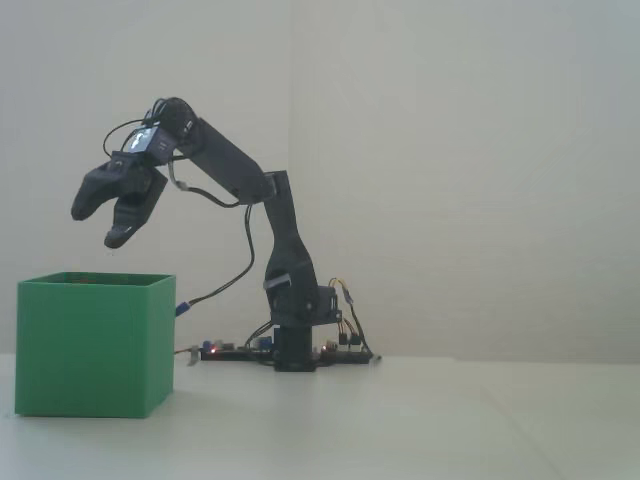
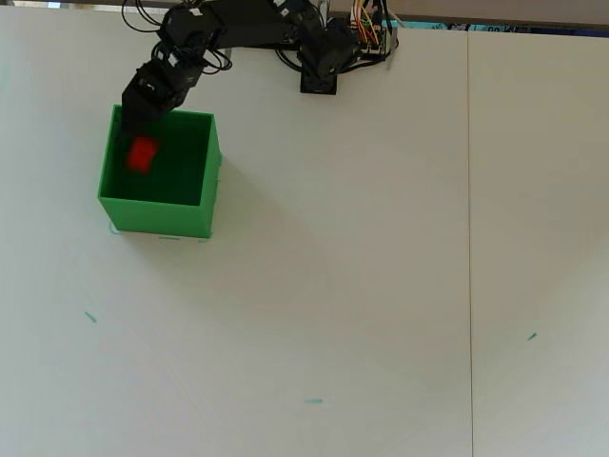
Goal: Grasp a red block and put it in the green bin.
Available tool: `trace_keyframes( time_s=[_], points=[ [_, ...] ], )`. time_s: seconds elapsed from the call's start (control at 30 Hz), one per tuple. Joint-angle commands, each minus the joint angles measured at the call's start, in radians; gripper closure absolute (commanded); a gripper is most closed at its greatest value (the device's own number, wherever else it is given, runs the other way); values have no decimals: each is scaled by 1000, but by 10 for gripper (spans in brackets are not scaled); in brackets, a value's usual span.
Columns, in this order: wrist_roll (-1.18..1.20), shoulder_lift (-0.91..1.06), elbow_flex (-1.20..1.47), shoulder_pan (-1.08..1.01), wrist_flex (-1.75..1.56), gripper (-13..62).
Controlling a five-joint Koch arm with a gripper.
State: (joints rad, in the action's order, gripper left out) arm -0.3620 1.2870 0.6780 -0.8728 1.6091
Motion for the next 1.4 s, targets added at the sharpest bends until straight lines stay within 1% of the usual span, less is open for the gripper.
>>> trace_keyframes(
  time_s=[0.0, 0.17, 0.3, 0.47, 0.57, 0.73, 0.9, 1.07, 1.17, 1.27, 1.37],
  points=[
    [-6, 35, -12, 11, -52, 134],
    [-6, 57, -2, 26, -61, 144],
    [-6, 158, 112, 75, -245, 144],
    [23, 333, 279, 204, -331, 148],
    [178, 446, 348, 278, -334, 148],
    [252, 565, 394, 431, -331, 150],
    [347, 687, 479, 630, -319, 149],
    [423, 861, 689, 765, -316, 140],
    [538, 966, 873, 811, -322, 126],
    [551, 1035, 1060, 847, -399, 122],
    [551, 1042, 1178, 850, -433, 122]
  ],
)
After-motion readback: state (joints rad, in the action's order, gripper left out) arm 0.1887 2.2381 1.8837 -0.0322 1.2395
